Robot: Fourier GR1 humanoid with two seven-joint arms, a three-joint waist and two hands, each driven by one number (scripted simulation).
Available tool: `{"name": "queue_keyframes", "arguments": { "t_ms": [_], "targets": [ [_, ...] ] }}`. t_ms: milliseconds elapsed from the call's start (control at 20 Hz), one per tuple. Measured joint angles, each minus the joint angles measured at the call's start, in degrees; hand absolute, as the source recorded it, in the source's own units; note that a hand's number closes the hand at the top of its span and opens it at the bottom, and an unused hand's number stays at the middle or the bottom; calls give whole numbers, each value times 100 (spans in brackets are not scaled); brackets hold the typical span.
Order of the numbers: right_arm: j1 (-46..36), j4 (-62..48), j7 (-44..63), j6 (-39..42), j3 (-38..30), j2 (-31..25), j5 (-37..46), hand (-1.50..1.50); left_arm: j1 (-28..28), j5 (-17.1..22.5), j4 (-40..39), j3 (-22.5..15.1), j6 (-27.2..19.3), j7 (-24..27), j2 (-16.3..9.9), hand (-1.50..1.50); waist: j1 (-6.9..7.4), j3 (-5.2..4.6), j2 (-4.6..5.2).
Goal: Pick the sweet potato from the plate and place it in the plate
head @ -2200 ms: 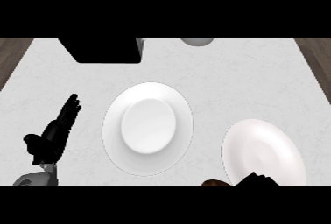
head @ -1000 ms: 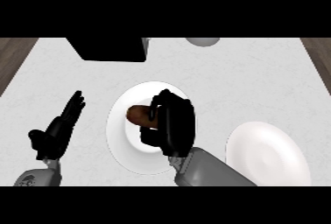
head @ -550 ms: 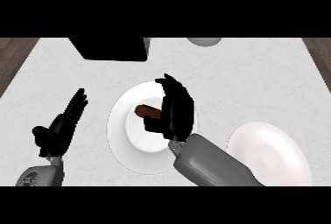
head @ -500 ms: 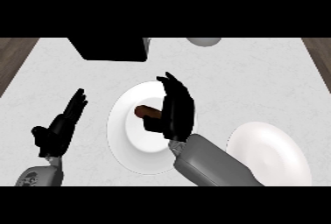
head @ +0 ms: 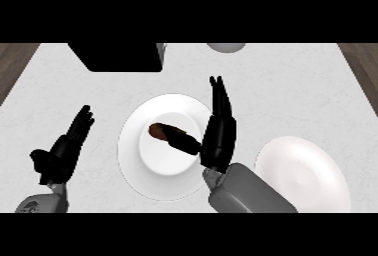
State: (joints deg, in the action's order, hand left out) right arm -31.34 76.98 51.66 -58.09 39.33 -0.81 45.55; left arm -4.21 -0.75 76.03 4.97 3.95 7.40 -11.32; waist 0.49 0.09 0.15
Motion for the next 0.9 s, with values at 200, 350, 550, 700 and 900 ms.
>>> {"name": "queue_keyframes", "arguments": {
  "t_ms": [200, 350, 550, 700, 900],
  "targets": [
    [913, 865, -746, -454, 177, -476, -627, -150, 69, -16, 64, -12, -31, -5, 40, 0, -40, 2, -6],
    [1462, 1433, -1468, -762, 302, -1106, -1373, -150, 100, 23, 144, 5, 10, -48, 24, 0, -31, 5, -1],
    [2139, 2155, -2487, -944, 521, -1960, -2419, -150, 66, 8, 92, 7, 18, -27, 39, 0, -35, 10, 3],
    [2535, 2508, -3301, -950, 498, -2431, -3221, -150, 153, 69, 149, 70, 128, -15, -51, 0, -27, 12, 2],
    [3076, 2497, -4558, -694, 390, -2588, -4102, -150, 129, 62, 193, 74, 108, -65, -21, 0, -40, 12, -3]
  ]
}}
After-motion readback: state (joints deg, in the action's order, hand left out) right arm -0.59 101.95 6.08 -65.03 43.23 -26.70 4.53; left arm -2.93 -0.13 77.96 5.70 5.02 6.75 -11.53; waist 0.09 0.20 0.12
